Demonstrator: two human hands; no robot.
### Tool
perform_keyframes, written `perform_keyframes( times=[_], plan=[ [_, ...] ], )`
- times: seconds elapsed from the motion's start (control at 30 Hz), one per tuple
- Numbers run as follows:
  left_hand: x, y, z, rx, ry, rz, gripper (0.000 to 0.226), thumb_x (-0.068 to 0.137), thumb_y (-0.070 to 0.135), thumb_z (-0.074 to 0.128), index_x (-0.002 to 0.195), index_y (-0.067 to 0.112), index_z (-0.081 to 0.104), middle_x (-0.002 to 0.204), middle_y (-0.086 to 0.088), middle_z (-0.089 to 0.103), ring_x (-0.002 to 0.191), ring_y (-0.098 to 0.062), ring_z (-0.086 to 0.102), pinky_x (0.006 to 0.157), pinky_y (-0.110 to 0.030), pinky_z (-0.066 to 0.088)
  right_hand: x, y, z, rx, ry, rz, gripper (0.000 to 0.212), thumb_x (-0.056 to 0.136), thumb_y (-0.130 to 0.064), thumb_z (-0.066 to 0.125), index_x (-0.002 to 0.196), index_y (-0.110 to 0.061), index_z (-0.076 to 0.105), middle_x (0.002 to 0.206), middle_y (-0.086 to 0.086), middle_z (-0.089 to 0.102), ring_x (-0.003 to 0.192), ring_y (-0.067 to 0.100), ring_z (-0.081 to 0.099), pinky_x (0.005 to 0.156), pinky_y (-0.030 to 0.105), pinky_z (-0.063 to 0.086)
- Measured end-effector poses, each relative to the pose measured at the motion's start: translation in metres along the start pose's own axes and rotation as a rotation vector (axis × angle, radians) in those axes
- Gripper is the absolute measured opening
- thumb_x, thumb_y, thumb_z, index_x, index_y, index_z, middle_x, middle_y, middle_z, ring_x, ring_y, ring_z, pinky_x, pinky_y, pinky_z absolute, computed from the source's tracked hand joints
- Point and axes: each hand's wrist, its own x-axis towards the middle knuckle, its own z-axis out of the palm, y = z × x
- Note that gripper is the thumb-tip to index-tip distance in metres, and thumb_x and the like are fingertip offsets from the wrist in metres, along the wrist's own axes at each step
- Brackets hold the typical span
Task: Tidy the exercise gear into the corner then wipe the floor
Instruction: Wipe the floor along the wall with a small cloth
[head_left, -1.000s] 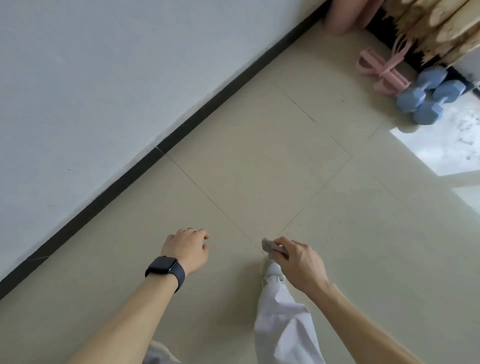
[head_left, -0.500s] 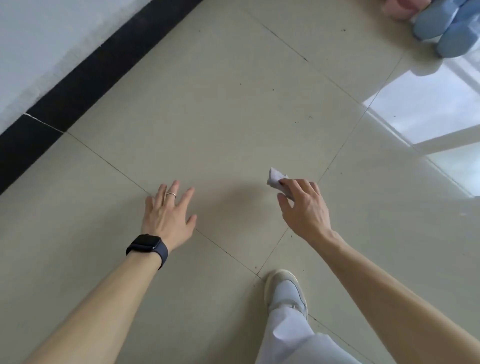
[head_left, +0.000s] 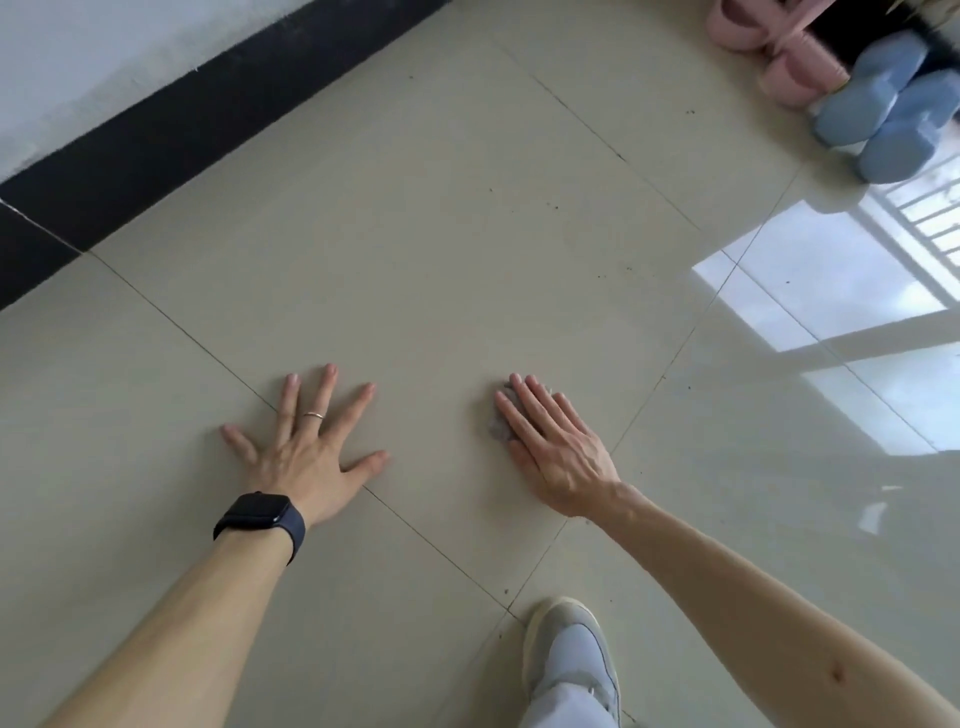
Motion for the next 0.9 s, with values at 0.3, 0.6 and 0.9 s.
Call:
perform_keyframes(
  times=[0.3,0.6,0.9],
  plan=[
    [-0.034,-0.055,-0.005,-0.187,0.032,-0.347,0.108,0.059,0.102,0.026,0.137,0.056,-0.034,0.146,0.009,-0.053,0.146,-0.026,-0.031,0.108,-0.075,0.006,0.095,-0.054,-0.014,0.292,0.12,0.675,0.057,0.108,-0.038,0.017,0.16,-0.023,-0.001,0.167,0.002,-0.011,0.153,0.018,-0.015,0.123,0.045,-0.007],
    [-0.014,-0.096,-0.019,-0.25,0.032,-0.49,0.101,0.062,0.099,0.012,0.137,0.052,-0.039,0.145,0.005,-0.054,0.145,-0.025,-0.034,0.112,-0.071,0.001,0.188,0.007,-0.048,0.233,0.191,0.525,0.057,0.107,-0.045,0.019,0.161,-0.026,0.01,0.169,-0.002,0.004,0.154,0.013,-0.004,0.125,0.046,-0.002],
    [-0.002,-0.106,0.002,-0.31,0.26,-0.447,0.102,0.061,0.101,0.008,0.146,0.055,-0.022,0.157,0.007,-0.039,0.145,-0.021,-0.035,0.112,-0.07,-0.004,0.236,-0.042,-0.038,-0.026,0.05,-0.411,0.053,0.107,-0.041,0.028,0.157,-0.025,0.029,0.166,0.0,0.02,0.153,0.013,0.008,0.124,0.043,0.01]
  ],
)
